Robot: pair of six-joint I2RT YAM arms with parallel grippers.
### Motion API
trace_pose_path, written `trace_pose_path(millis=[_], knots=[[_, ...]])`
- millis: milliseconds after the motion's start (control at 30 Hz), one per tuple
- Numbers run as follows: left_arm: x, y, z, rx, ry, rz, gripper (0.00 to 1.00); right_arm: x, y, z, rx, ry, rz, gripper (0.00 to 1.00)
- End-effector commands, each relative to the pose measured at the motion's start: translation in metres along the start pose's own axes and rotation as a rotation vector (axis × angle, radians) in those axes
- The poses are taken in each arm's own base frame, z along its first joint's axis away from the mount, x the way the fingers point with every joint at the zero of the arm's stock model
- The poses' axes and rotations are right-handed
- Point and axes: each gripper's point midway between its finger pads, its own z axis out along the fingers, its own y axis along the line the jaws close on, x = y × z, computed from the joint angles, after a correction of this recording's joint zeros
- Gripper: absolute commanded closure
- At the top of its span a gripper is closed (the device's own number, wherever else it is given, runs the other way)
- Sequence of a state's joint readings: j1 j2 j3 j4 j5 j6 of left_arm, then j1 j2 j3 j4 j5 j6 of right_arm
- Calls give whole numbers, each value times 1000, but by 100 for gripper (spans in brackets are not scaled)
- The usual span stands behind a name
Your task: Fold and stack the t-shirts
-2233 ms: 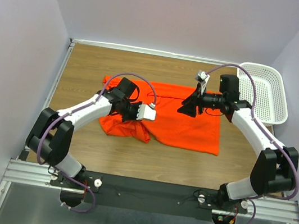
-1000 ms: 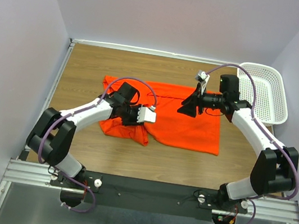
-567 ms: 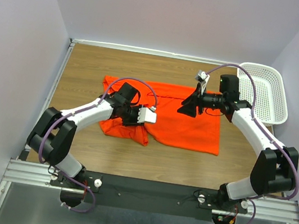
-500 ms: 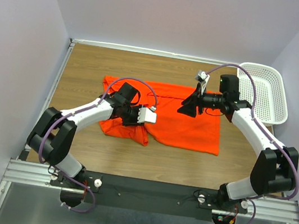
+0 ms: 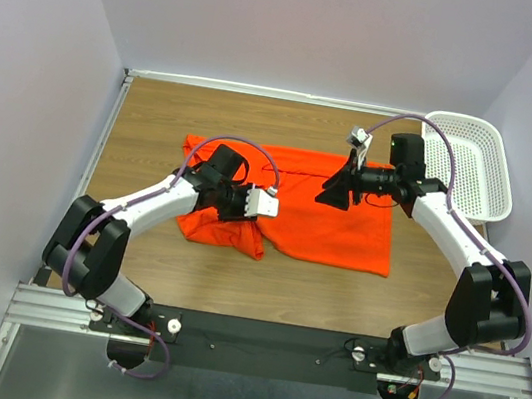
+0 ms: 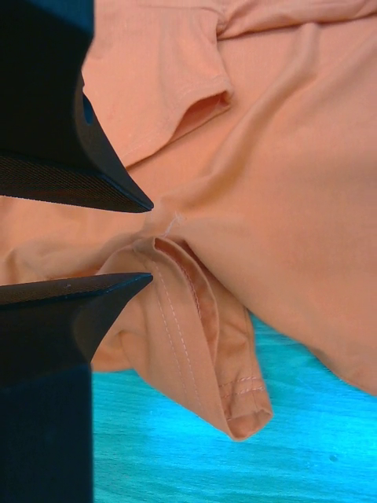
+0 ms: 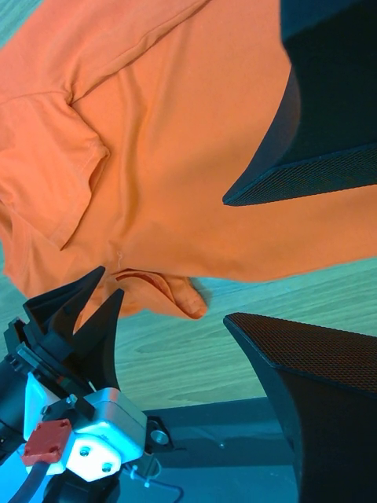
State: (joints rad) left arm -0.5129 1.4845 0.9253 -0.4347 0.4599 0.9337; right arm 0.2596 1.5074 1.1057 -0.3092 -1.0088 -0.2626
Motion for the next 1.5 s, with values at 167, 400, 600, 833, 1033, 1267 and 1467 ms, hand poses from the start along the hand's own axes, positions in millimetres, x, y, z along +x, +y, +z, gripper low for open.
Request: trace_pose_path(millis=[167,400,600,833,1033,1267,1467], knots=[[-19,6,-3,-12,-57,21,59,7,2,0,-26,12,34,35],[-18,4,1,4,-63,15,65,7,2,-1,-27,13,36,35],[-16,1,5,22,-63,7,66,7,3,-1,-31,14,38,35],[-16,0,7,28,-64,6,73,7,3,-1,-32,14,40,35],[-16,-2,8,46,-63,1,100,7,3,0,-34,16,39,35],[-28,2,-5,12,-94,21,100,8,3,0,-34,18,41,35],[-50,-15,-42,-60,-185,77,100,9,-2,-2,0,30,19,35]])
